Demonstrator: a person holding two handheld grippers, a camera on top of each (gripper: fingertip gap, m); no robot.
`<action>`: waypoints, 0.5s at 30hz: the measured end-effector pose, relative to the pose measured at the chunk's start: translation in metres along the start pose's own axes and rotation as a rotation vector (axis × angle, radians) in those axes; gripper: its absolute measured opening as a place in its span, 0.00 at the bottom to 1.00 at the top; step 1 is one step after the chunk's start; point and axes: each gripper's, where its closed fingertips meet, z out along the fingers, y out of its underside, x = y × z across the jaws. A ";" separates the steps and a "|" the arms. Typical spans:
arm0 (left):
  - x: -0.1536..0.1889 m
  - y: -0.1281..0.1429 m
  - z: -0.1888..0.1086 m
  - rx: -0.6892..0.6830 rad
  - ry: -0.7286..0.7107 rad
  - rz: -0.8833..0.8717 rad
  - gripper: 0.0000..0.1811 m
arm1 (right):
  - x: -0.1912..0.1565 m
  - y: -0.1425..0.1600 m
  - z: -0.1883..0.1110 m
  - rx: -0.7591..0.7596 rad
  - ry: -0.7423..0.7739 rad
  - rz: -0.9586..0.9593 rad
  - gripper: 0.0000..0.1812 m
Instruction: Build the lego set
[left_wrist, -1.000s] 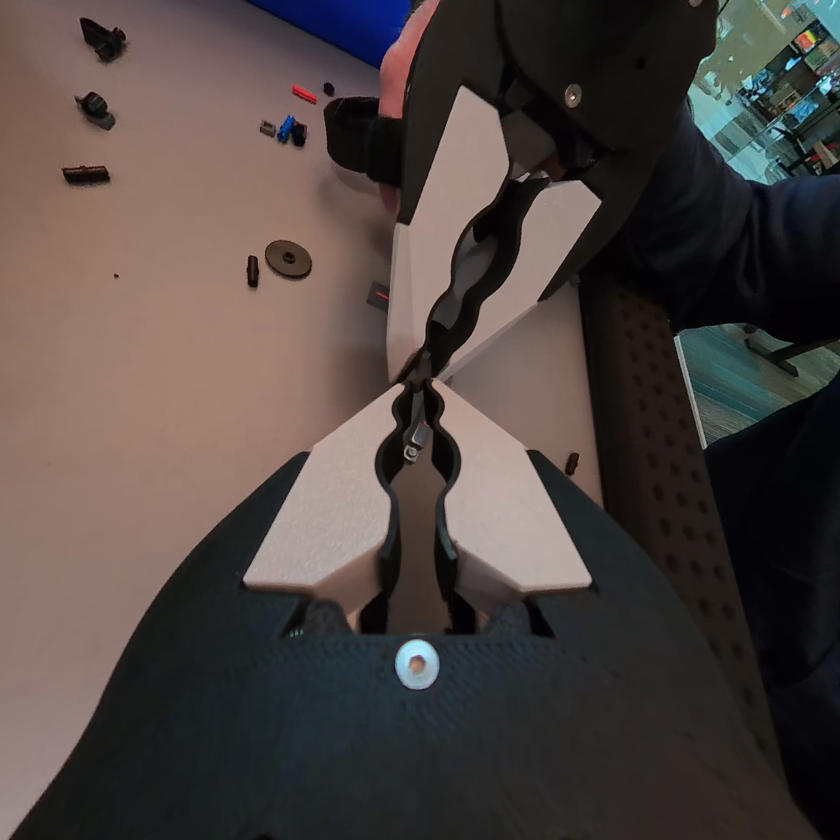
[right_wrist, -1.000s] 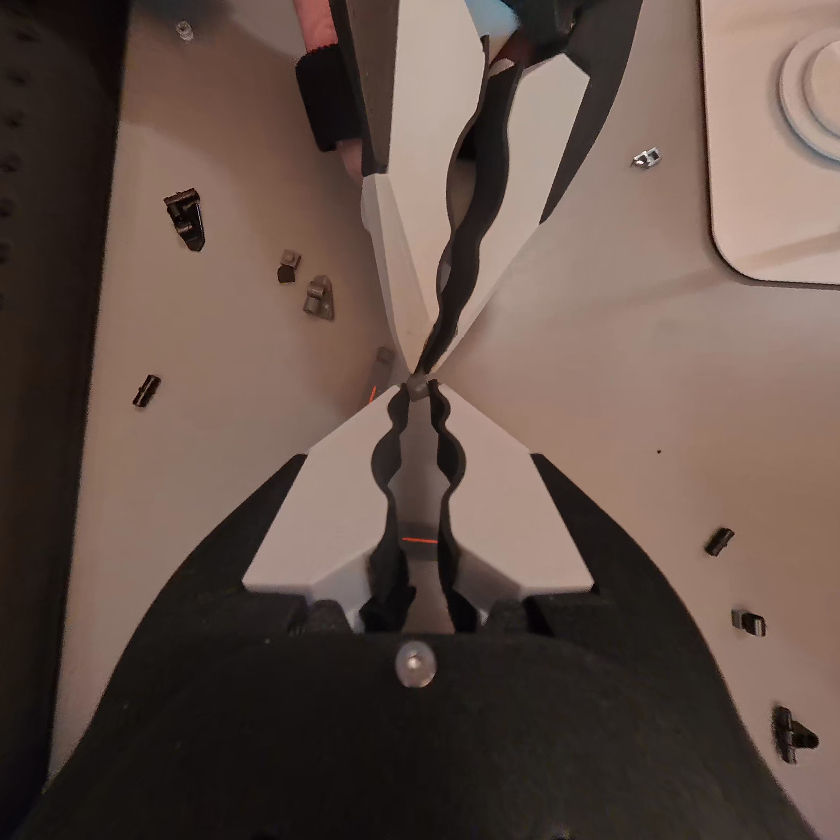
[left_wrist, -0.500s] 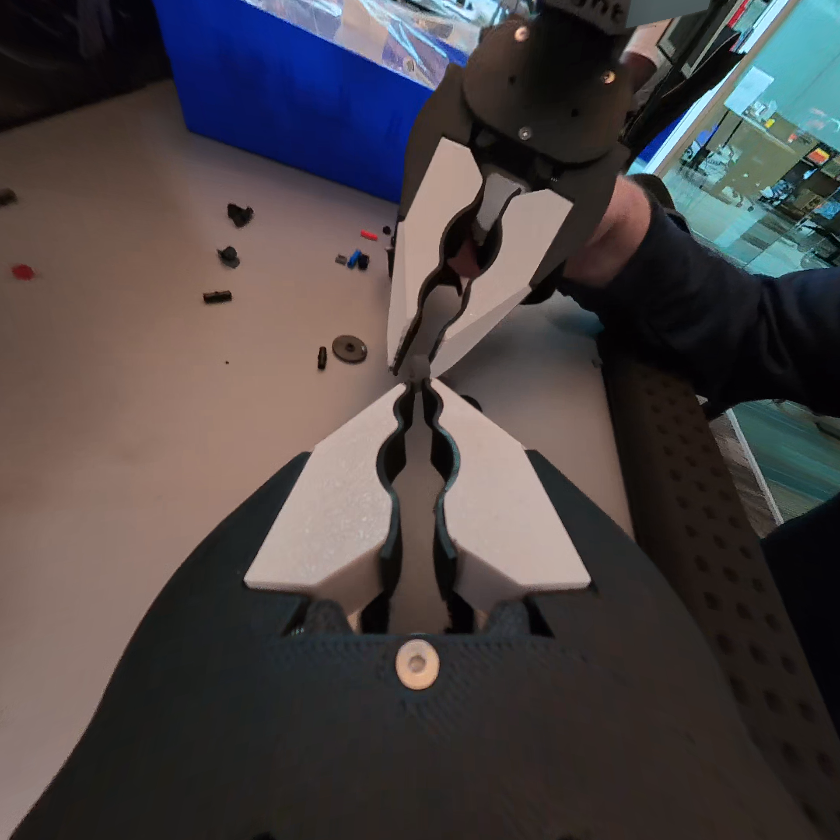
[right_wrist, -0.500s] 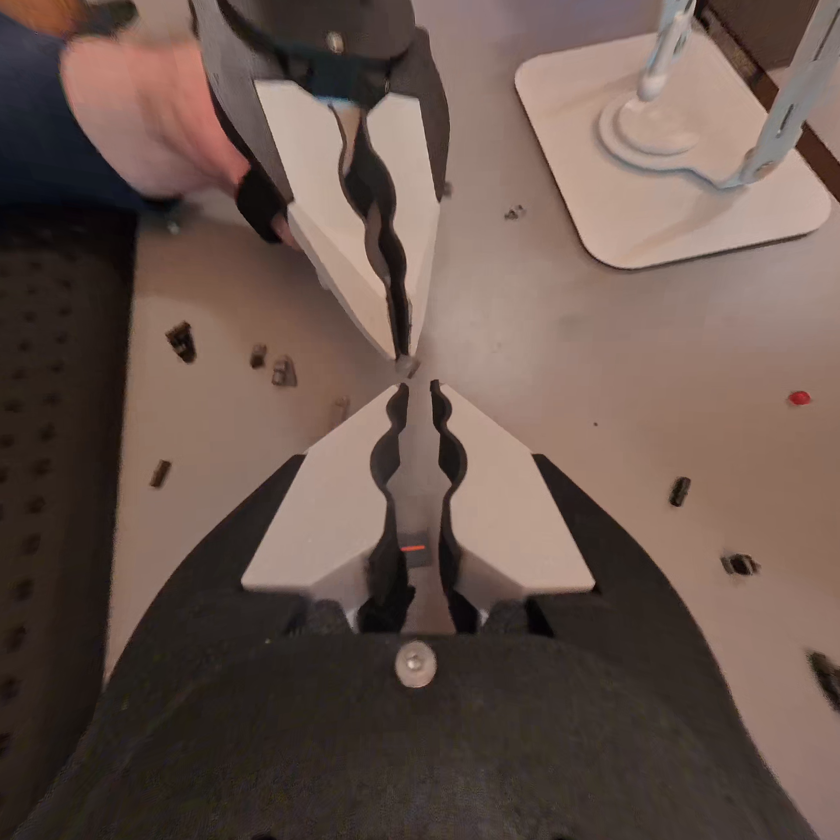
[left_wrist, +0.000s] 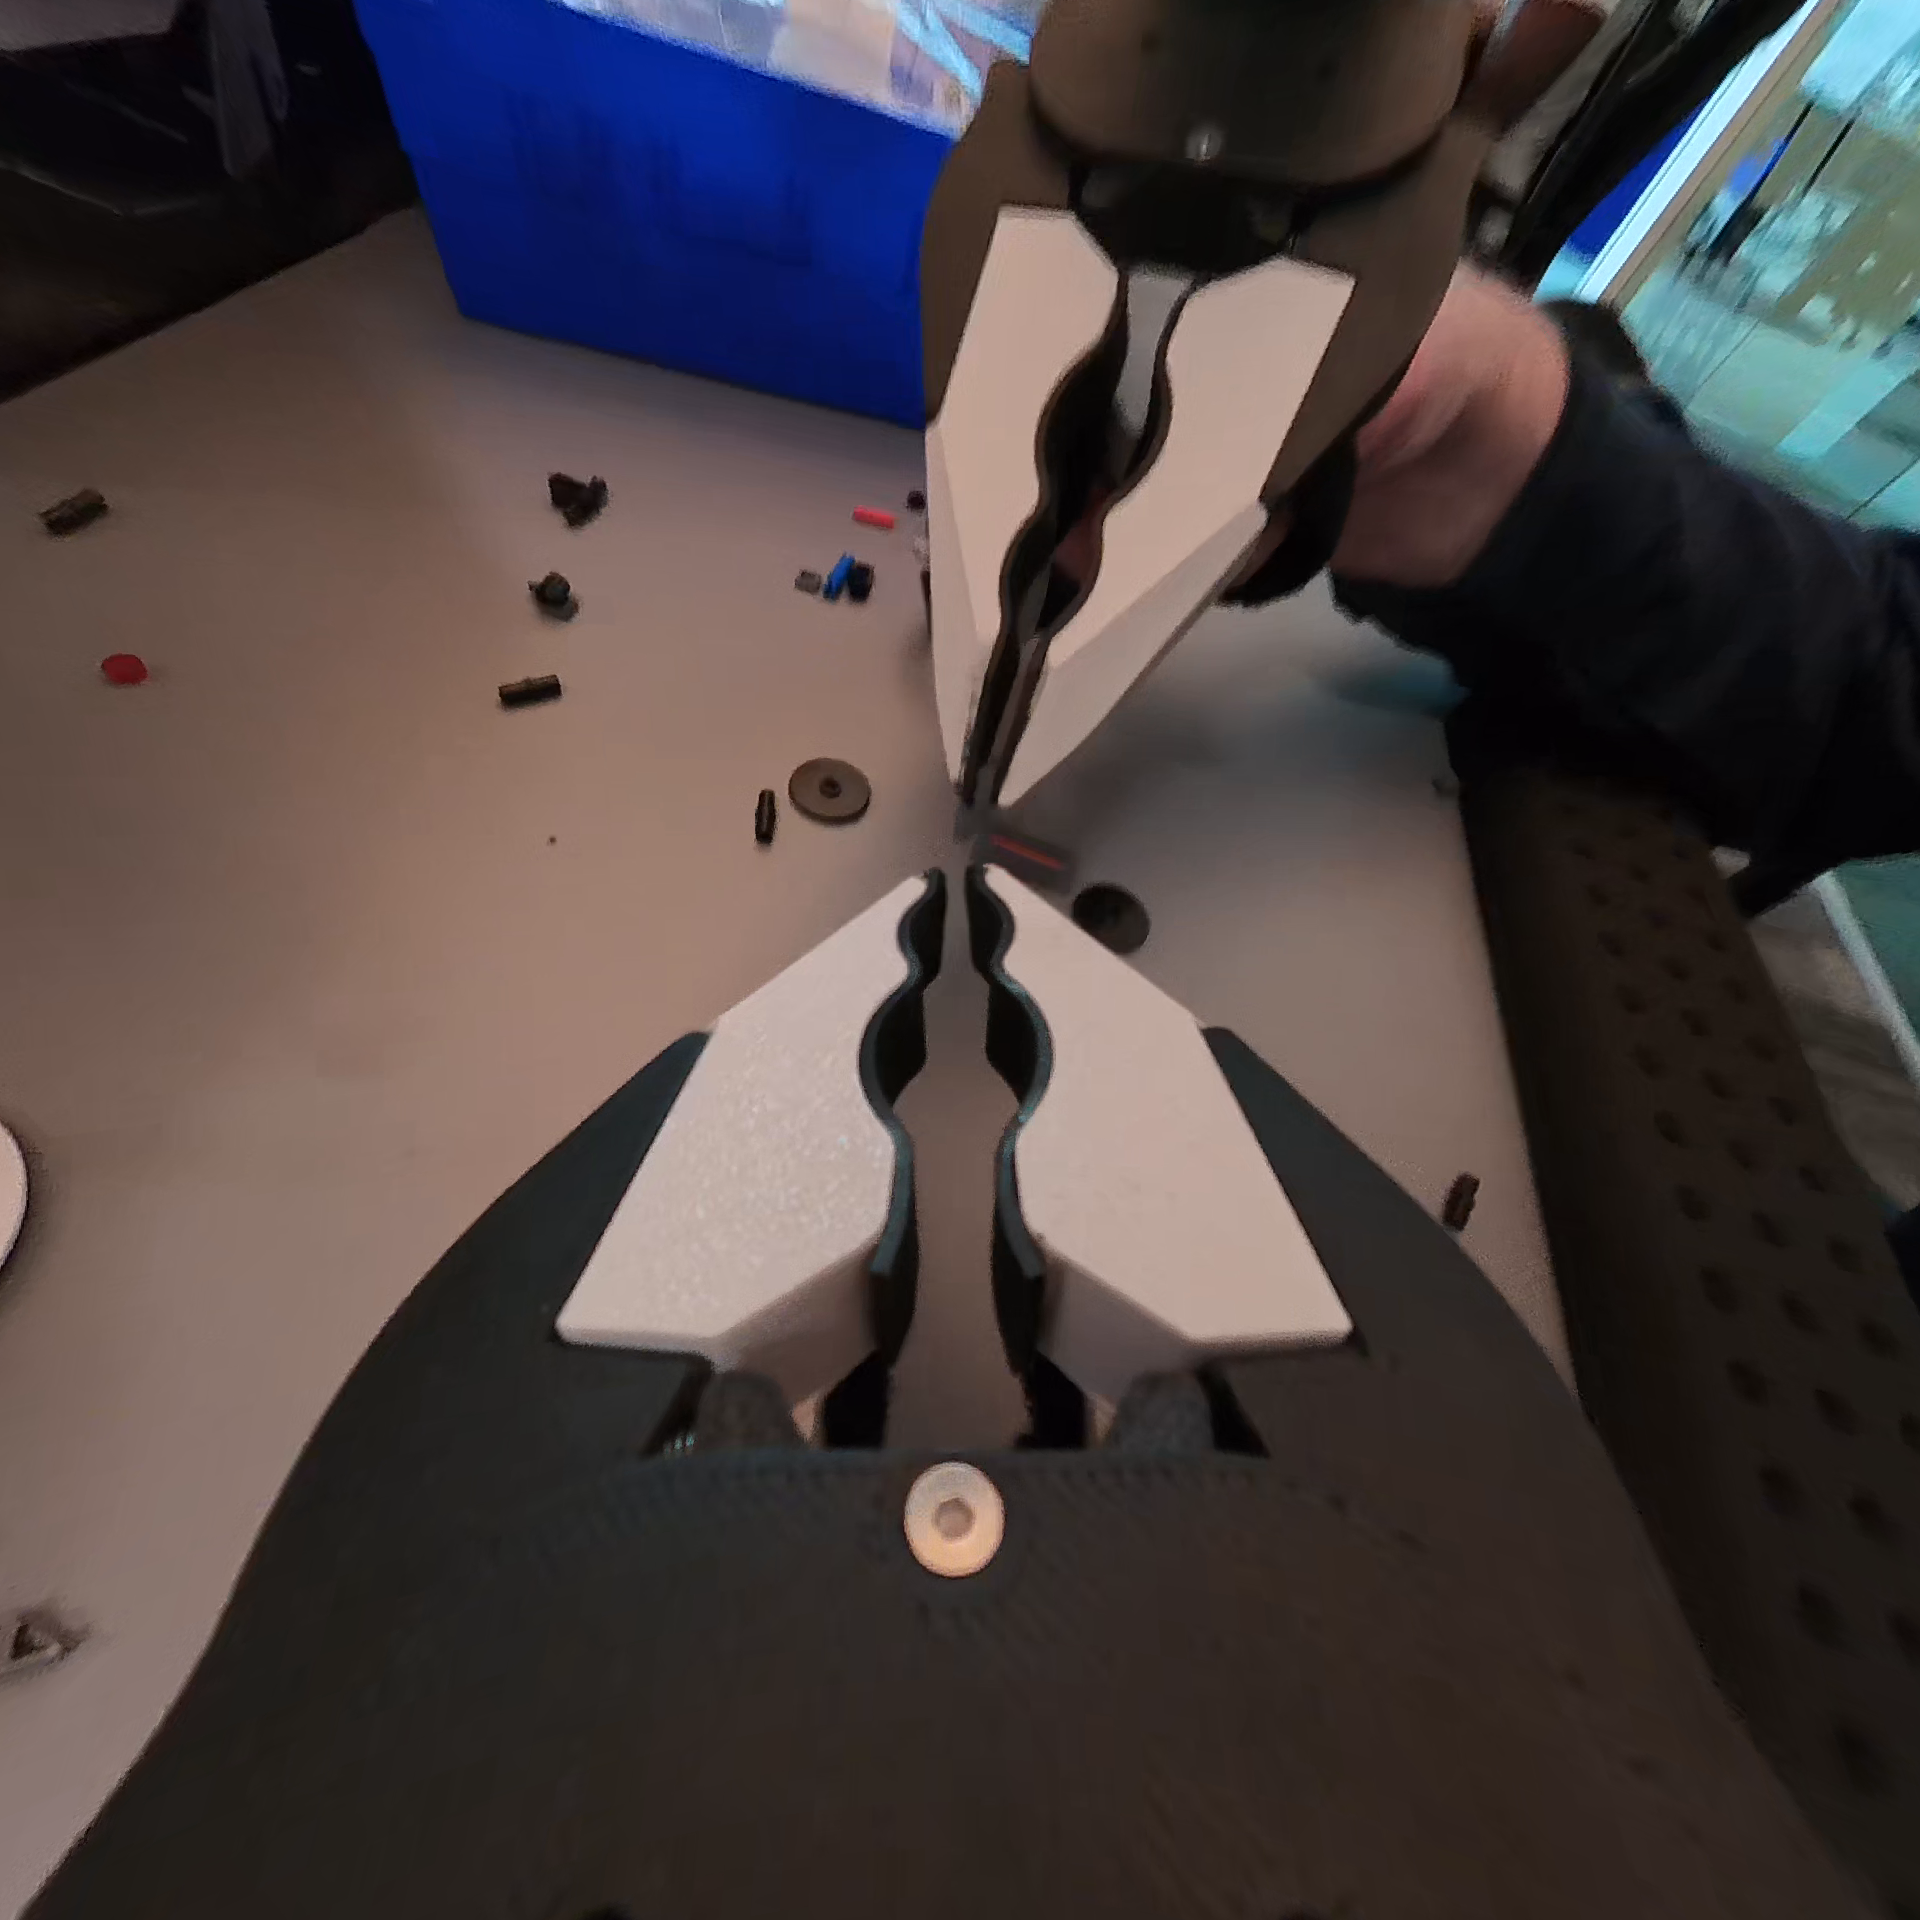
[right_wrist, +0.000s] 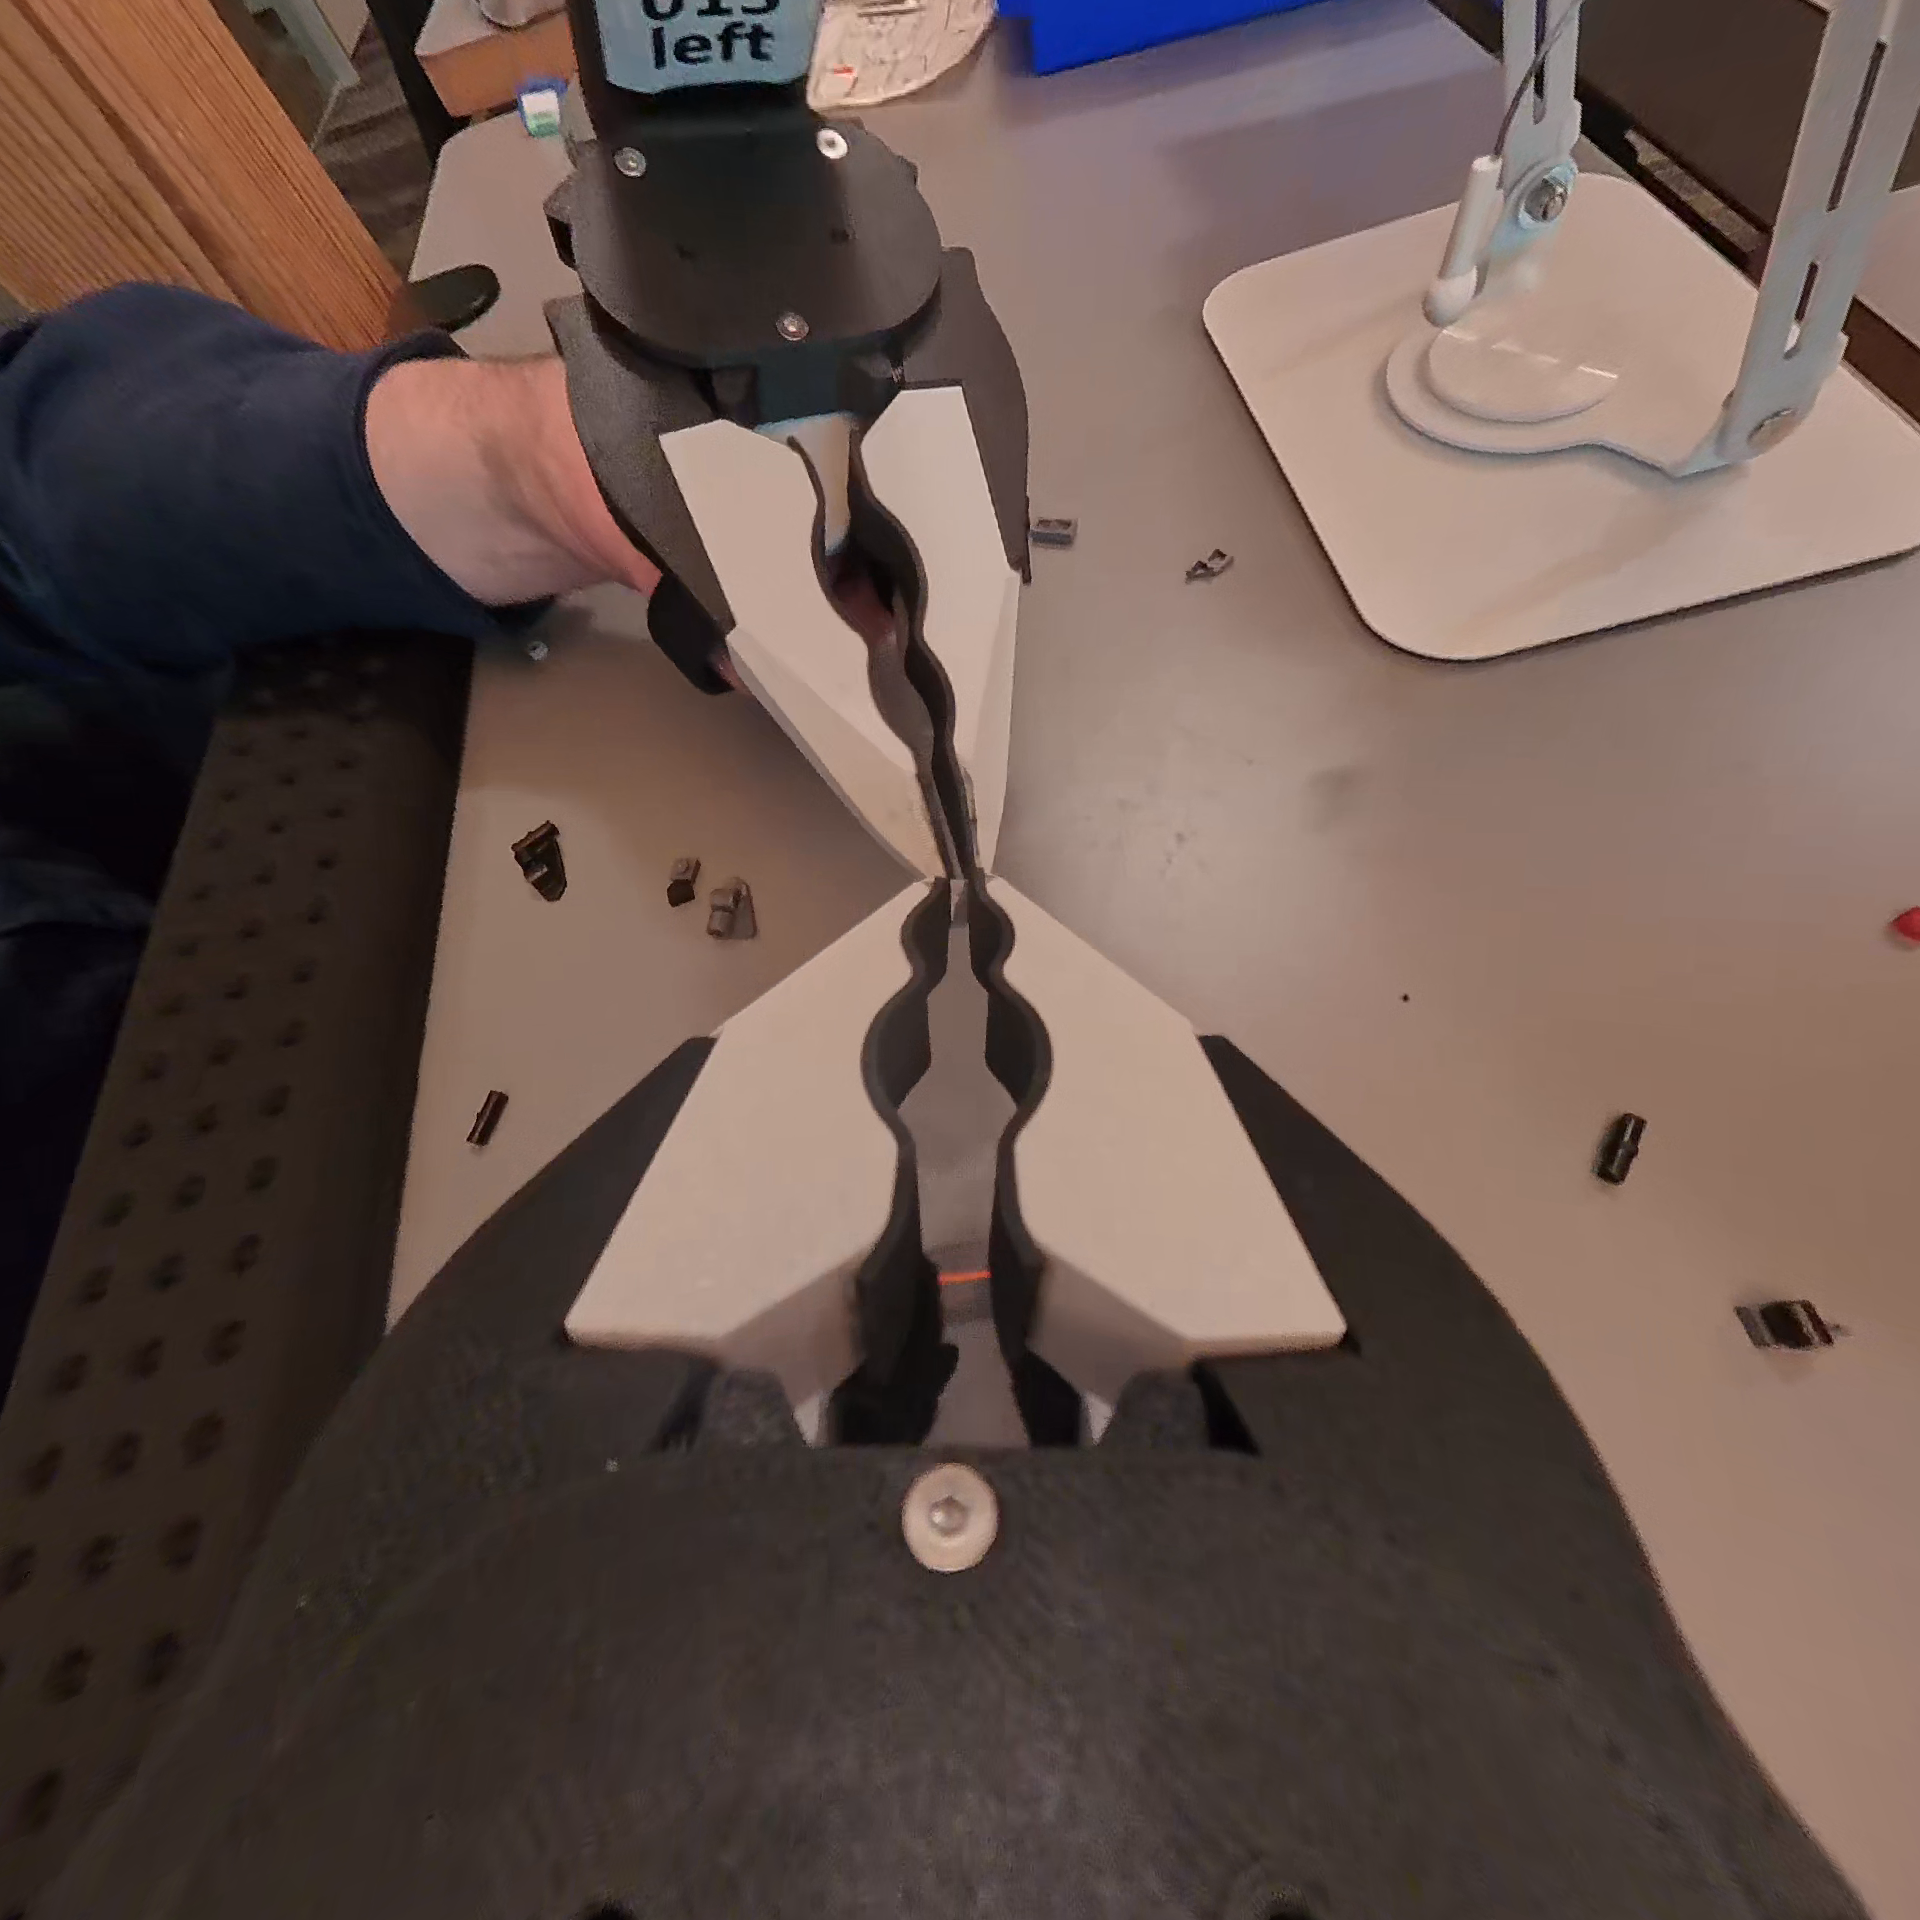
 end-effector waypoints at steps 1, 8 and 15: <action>0.001 0.008 0.002 -0.049 0.000 0.015 0.03 | 0.000 0.003 -0.001 -0.019 -0.004 0.007 0.01; 0.033 0.038 0.016 -0.244 0.103 0.177 0.10 | -0.017 0.059 -0.004 -0.287 -0.110 0.028 0.01; 0.042 0.056 0.025 -0.355 0.099 0.309 0.10 | -0.043 0.090 0.001 -0.454 -0.229 -0.018 0.01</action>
